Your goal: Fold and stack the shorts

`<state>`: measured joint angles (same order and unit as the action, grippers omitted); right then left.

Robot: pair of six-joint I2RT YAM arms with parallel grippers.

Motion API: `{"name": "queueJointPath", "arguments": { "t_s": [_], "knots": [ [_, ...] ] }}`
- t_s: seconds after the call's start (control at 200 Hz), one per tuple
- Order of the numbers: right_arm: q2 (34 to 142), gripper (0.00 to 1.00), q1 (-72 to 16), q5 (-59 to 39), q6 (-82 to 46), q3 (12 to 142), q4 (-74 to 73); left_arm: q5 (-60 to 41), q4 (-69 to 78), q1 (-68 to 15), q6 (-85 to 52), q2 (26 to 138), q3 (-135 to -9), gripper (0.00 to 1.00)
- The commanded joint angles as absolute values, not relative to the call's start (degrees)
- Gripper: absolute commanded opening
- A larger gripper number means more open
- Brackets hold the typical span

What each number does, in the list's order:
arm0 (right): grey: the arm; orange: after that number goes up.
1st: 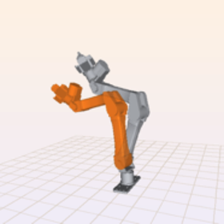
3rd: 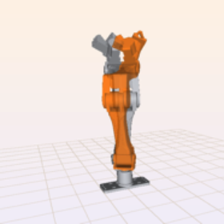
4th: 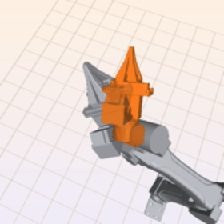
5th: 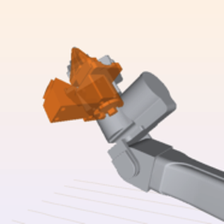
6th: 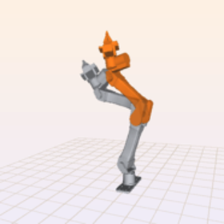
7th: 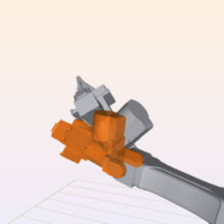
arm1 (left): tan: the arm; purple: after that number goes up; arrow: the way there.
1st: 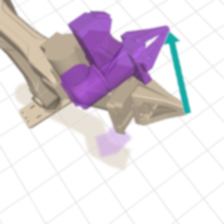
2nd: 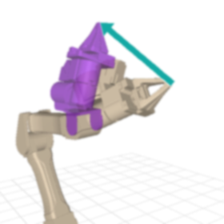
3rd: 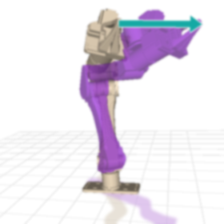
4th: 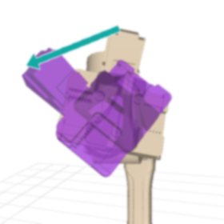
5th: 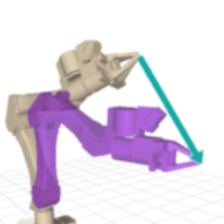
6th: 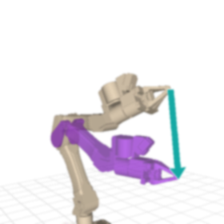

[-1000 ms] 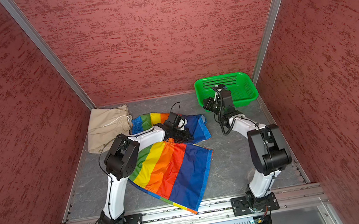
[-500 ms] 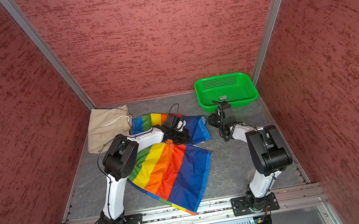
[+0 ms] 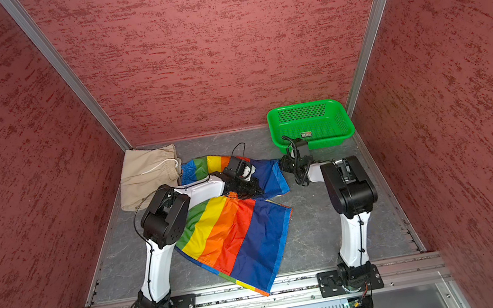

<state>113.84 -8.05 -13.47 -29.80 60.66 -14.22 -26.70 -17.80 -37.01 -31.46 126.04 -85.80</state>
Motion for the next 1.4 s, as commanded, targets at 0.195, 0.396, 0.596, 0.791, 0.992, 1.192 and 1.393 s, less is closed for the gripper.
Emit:
{"name": "queueJointPath", "arguments": {
  "t_s": [0.195,0.396,0.596,0.791,0.992,1.192,1.393],
  "knots": [
    [115.8,0.41,-8.6,-16.0,-33.5,57.7,-24.2,-27.0,-20.9,-35.7,-31.8,126.5,-83.1,0.08],
    [111.0,0.49,-10.2,-10.6,-34.9,51.6,-22.6,-27.9,-20.1,-34.7,-32.8,126.7,-82.7,0.08],
    [107.0,0.51,-12.1,-6.8,-33.6,46.7,-22.4,-28.4,-19.9,-34.6,-32.8,126.8,-82.7,0.07],
    [112.6,0.41,-12.3,-5.6,-35.0,51.4,-23.0,-28.3,-20.0,-34.9,-32.8,127.0,-82.8,0.07],
    [116.8,0.0,-11.8,-4.8,-39.5,55.4,-24.8,-27.9,-20.6,-34.9,-32.6,126.8,-82.7,0.07],
    [108.5,0.0,-11.1,3.3,-38.6,52.4,-24.7,-28.2,-20.4,-35.0,-32.6,127.1,-82.4,0.06],
    [99.2,0.0,-10.1,10.9,-35.8,50.4,-23.0,-28.7,-19.3,-35.0,-33.0,127.4,-80.9,0.06]
  ]
}}
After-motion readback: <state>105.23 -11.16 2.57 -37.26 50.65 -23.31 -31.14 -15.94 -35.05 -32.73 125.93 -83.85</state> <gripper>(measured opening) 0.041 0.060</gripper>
